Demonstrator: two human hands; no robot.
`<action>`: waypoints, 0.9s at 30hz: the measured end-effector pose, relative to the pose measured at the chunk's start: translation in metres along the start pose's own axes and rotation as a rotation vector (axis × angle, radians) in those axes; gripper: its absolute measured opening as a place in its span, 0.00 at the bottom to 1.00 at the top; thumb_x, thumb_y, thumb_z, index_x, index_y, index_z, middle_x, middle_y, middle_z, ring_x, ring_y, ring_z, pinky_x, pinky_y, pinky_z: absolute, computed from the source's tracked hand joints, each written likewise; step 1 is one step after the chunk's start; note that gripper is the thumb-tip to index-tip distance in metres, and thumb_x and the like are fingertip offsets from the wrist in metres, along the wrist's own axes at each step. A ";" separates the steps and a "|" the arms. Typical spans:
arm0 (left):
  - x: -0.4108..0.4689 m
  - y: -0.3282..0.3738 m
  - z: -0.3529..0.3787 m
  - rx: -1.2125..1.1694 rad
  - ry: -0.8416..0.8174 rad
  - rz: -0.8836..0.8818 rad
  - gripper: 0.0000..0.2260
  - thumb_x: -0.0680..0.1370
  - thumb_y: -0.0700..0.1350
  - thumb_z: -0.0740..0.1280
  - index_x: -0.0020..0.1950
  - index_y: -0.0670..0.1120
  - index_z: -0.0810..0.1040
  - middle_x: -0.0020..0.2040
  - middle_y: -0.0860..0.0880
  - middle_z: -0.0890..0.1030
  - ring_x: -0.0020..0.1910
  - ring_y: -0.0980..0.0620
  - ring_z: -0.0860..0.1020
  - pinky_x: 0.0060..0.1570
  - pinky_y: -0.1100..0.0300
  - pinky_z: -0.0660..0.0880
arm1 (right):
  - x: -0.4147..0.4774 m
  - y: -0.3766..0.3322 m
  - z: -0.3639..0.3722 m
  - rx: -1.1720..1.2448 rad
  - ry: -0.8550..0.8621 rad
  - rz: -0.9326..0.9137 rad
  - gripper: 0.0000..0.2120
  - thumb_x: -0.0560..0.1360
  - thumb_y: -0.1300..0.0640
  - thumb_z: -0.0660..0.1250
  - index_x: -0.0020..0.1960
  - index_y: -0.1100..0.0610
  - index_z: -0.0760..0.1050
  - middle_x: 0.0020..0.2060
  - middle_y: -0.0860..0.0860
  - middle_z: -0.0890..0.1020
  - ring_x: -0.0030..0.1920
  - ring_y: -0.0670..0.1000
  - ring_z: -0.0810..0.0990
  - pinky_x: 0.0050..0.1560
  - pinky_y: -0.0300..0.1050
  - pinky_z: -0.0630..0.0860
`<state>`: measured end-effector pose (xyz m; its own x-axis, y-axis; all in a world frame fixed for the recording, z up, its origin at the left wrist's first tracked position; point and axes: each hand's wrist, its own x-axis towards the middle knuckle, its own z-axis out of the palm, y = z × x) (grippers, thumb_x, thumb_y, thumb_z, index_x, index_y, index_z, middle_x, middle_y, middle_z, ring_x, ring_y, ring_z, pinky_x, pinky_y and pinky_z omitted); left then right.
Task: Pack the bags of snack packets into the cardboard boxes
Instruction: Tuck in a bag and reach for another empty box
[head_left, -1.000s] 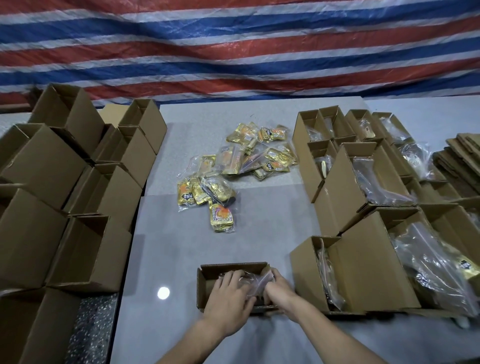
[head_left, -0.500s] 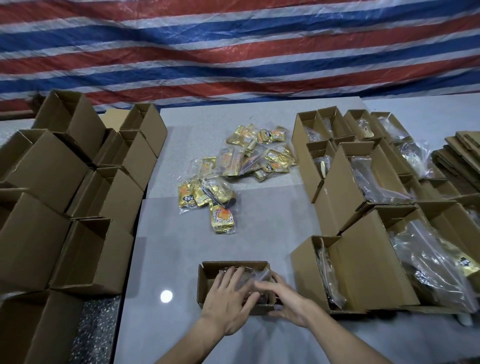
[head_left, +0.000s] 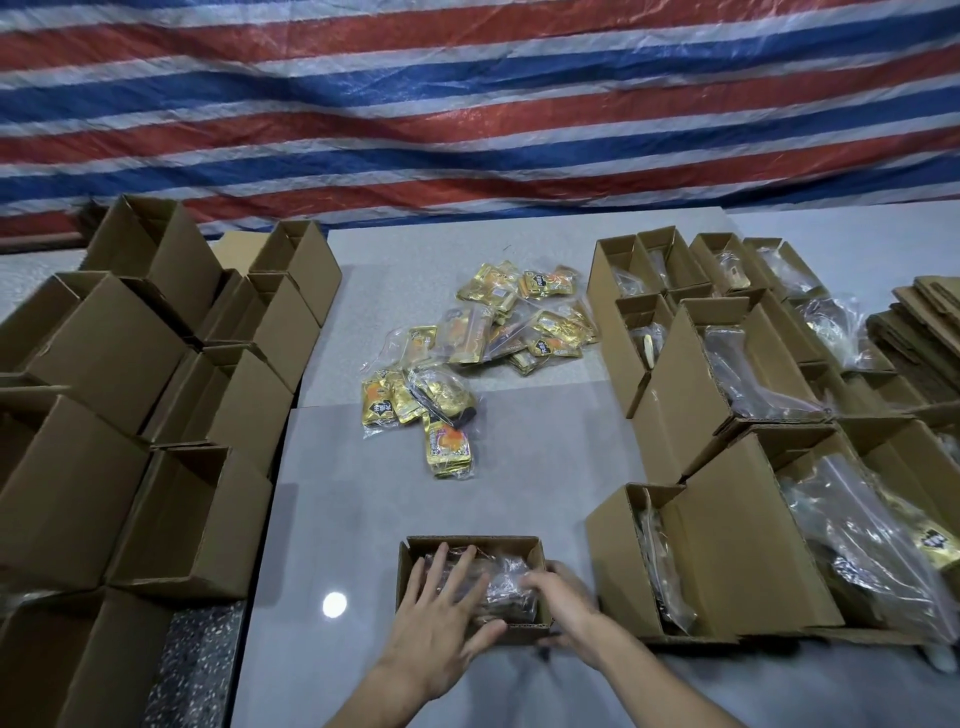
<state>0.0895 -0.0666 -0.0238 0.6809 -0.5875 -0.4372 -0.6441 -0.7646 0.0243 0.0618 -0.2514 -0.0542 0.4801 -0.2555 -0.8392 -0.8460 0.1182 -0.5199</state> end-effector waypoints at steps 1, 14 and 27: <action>0.000 0.000 -0.001 -0.014 -0.012 -0.007 0.26 0.75 0.70 0.53 0.56 0.60 0.85 0.63 0.52 0.81 0.60 0.44 0.81 0.69 0.50 0.47 | 0.001 0.000 0.001 -0.012 0.010 -0.011 0.11 0.73 0.55 0.69 0.55 0.51 0.75 0.46 0.47 0.83 0.46 0.51 0.82 0.38 0.43 0.78; 0.006 0.004 0.007 -0.626 0.444 -0.211 0.14 0.79 0.55 0.67 0.63 0.53 0.77 0.66 0.49 0.70 0.66 0.49 0.67 0.65 0.56 0.65 | 0.007 -0.009 0.016 0.030 0.122 0.023 0.11 0.74 0.63 0.57 0.55 0.54 0.70 0.50 0.55 0.77 0.49 0.59 0.78 0.36 0.58 0.84; 0.094 0.031 -0.021 -1.446 0.087 -0.646 0.19 0.75 0.42 0.67 0.64 0.44 0.66 0.55 0.41 0.82 0.52 0.39 0.81 0.49 0.41 0.81 | 0.028 -0.005 0.030 0.455 0.209 -0.161 0.20 0.77 0.59 0.70 0.67 0.60 0.73 0.55 0.59 0.83 0.54 0.59 0.83 0.55 0.55 0.81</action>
<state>0.1409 -0.1509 -0.0447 0.7470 -0.0517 -0.6629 0.5761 -0.4473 0.6841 0.0865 -0.2306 -0.0793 0.4999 -0.4856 -0.7172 -0.5562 0.4548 -0.6956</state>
